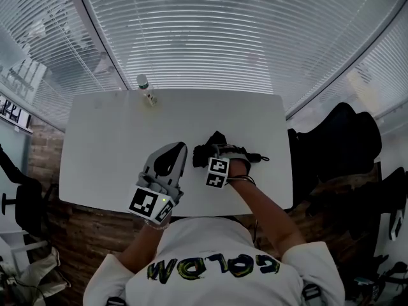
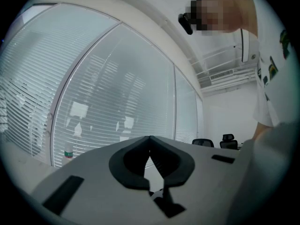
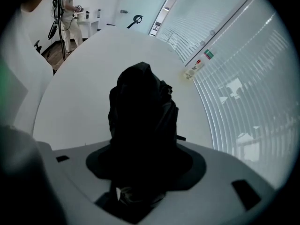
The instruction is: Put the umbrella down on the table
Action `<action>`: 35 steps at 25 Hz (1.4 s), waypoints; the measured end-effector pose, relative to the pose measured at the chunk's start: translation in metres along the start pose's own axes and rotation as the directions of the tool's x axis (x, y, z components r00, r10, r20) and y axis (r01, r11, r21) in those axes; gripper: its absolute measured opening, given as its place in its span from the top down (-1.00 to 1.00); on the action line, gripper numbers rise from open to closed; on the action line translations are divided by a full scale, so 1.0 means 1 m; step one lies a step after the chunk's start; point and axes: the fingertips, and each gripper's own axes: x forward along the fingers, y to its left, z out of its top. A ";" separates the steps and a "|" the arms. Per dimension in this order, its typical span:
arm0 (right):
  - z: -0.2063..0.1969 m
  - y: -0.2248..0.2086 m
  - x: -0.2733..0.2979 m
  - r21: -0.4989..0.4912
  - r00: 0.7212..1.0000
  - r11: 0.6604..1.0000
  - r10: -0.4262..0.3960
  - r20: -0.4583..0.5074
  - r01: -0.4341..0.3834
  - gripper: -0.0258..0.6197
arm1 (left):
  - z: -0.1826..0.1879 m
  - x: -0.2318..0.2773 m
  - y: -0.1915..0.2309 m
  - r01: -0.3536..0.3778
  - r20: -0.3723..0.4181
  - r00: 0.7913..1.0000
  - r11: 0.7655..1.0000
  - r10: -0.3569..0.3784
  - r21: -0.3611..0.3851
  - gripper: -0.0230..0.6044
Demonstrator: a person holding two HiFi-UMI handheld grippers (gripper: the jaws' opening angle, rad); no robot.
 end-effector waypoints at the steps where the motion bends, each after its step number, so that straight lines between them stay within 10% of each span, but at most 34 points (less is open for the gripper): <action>1: -0.001 0.001 0.003 -0.003 1.000 1.000 0.001 -0.003 -0.001 0.13 | 0.000 0.000 0.001 0.000 0.001 1.000 1.000 0.000 0.000 0.89; 26: 0.000 -0.007 -0.021 0.055 0.995 0.998 0.013 0.102 -0.019 -0.04 | -0.008 0.002 0.008 0.005 -0.018 1.000 1.000 -0.005 -0.013 0.89; 35: 0.010 -0.046 -0.118 0.353 0.916 0.935 -0.155 0.369 0.016 0.30 | -0.007 0.004 0.006 0.004 -0.015 1.000 1.000 -0.004 -0.015 0.89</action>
